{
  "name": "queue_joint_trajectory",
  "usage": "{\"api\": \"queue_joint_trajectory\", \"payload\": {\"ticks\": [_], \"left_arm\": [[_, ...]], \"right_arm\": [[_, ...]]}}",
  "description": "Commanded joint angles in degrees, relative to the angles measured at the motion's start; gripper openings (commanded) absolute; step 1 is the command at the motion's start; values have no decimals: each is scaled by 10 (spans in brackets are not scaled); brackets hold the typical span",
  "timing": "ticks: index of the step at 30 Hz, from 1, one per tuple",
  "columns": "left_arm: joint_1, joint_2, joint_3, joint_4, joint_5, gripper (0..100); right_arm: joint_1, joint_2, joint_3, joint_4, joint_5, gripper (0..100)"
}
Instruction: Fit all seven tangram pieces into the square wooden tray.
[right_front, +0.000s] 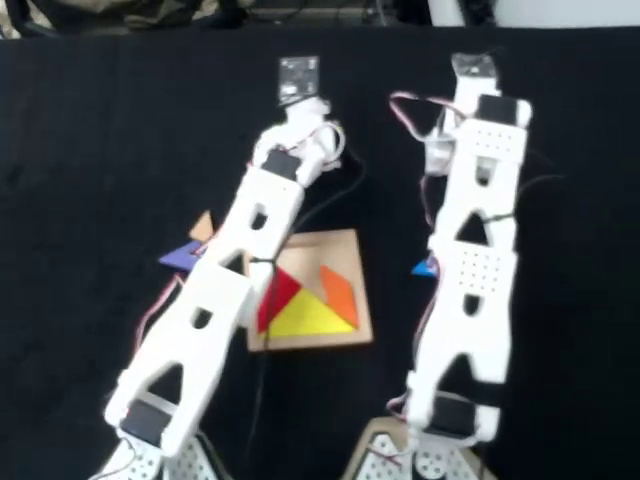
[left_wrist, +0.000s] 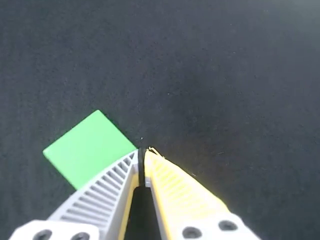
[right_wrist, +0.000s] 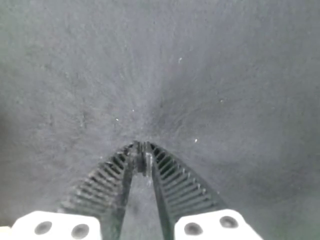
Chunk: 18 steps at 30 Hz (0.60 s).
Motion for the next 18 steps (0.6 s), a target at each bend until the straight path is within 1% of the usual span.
{"api": "queue_joint_trajectory", "payload": {"ticks": [1, 6, 9, 12, 14, 16, 18], "left_arm": [[-5, -12, -8, 33, -22, 28], [-4, -18, -10, 133, -18, 28], [-2, -18, -10, 146, 6, 28], [-2, -18, -10, 145, 10, 28], [-2, -18, -12, 124, 10, 28], [0, -18, -12, 66, 4, 28], [0, -18, -10, -10, -2, 28]], "right_arm": [[2, -3, -29, 4, 1, 11], [1, -3, -29, 3, 1, 11], [1, -3, -29, 4, 1, 11], [1, -3, -29, 4, 1, 11], [1, -3, -29, 4, 1, 11], [0, -3, -29, 2, 1, 11], [0, -3, -29, 2, 1, 11]]}}
